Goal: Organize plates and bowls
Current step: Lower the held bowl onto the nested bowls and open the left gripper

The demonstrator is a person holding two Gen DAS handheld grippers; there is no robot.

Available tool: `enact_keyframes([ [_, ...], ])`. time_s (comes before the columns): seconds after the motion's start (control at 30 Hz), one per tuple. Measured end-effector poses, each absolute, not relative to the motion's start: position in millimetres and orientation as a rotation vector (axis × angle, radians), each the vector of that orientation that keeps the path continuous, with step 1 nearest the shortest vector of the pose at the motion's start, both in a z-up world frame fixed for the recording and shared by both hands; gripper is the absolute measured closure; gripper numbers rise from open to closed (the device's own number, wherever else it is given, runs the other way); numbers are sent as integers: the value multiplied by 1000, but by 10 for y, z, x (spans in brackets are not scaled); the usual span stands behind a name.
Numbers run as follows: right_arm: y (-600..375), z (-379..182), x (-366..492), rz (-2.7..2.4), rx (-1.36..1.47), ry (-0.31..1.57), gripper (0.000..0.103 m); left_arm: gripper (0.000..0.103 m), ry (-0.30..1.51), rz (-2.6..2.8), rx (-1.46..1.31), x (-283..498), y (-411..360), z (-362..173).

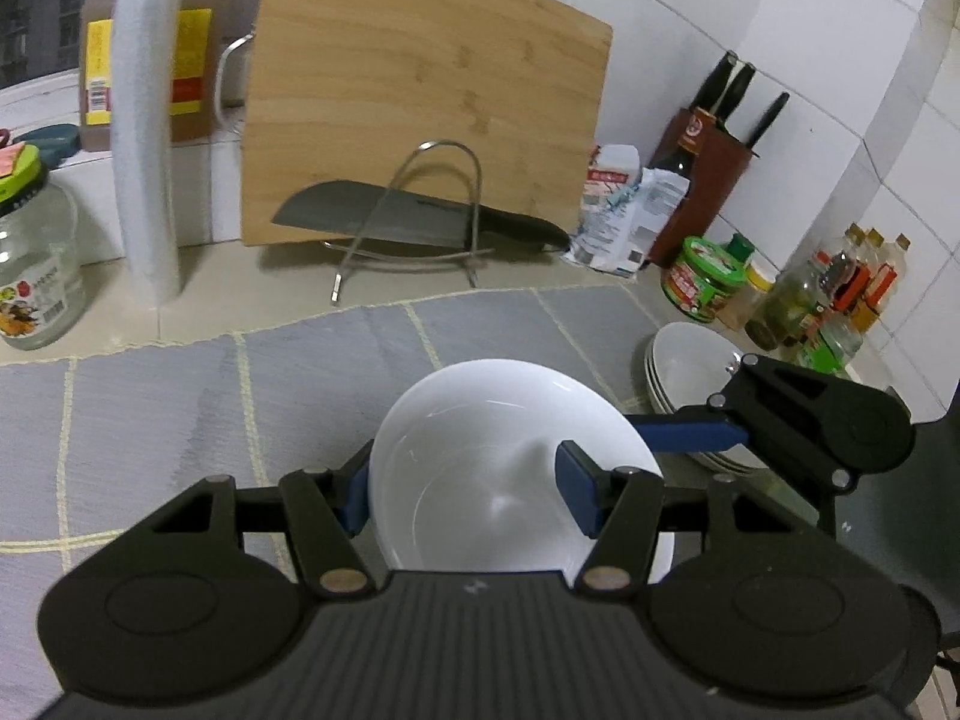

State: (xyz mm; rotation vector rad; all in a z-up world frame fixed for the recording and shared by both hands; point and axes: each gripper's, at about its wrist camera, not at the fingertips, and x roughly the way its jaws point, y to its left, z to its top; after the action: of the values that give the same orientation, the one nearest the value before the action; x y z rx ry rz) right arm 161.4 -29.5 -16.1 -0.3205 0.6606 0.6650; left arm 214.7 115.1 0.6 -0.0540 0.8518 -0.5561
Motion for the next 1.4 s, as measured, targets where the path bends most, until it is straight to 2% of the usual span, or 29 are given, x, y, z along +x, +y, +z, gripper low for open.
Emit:
enact_keyframes([
  [0.63, -472, -485, 1625, 719, -261, 733, 6, 43, 908, -528, -41, 2060, 1001, -288],
  [1.2, -438, -489, 1624, 719, -304, 739, 6, 42, 895, -541, -21, 2044, 986, -339],
  [1.27, -430, -486, 1625, 716, -307, 743, 6, 40, 894, -545, -27, 2047, 990, -342],
  [1.4, -404, -520, 1629, 710, -313, 767, 6, 29, 887, -557, -25, 2053, 1008, -358],
])
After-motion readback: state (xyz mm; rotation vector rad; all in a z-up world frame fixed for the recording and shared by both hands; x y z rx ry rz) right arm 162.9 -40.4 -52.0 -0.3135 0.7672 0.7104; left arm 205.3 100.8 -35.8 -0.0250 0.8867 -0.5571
